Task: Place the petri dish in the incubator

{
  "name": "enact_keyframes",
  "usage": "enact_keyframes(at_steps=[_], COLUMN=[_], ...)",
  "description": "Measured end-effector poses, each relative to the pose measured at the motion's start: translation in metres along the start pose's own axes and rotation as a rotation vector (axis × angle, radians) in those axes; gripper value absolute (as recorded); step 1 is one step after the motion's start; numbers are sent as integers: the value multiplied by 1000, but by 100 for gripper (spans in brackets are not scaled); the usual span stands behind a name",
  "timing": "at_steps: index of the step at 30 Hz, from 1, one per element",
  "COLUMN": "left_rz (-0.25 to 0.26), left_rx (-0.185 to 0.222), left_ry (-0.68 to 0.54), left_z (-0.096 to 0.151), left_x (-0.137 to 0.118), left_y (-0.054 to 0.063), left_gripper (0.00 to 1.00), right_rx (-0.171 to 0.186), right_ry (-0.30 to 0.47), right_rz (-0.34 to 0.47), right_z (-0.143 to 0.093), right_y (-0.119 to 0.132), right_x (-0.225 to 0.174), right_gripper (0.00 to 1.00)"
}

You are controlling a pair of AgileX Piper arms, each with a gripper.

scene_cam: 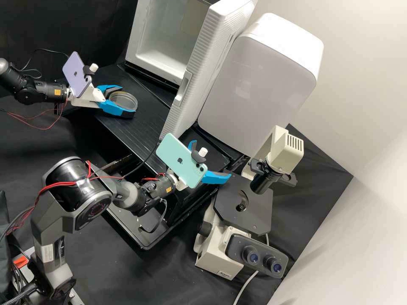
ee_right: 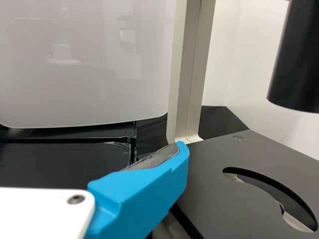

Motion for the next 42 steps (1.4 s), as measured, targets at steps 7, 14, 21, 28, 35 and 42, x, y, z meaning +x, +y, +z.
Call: enact_keyframes(at_steps=[7,14,21,28,35,42], left_rz=[58,138,144,167,224,243], left_rx=[-7,22,28,43,75,79], left_ry=[-17,-66,-75,-95,-69,-35], left_z=[6,15,17,26,31,36], left_x=[-8,-22,-25,-20,5,34], left_y=[26,48,51,59,79,98], left_gripper=[0,0,0,0,0,0], right_rx=[0,0,0,0,0,0], right_ry=[0,0,0,0,0,0], right_rz=[0,0,0,0,0,0], right_z=[0,0,0,0,0,0], right_y=[0,0,0,0,0,0], right_x=[0,0,0,0,0,0], right_gripper=[100,100,100,100,100,100])
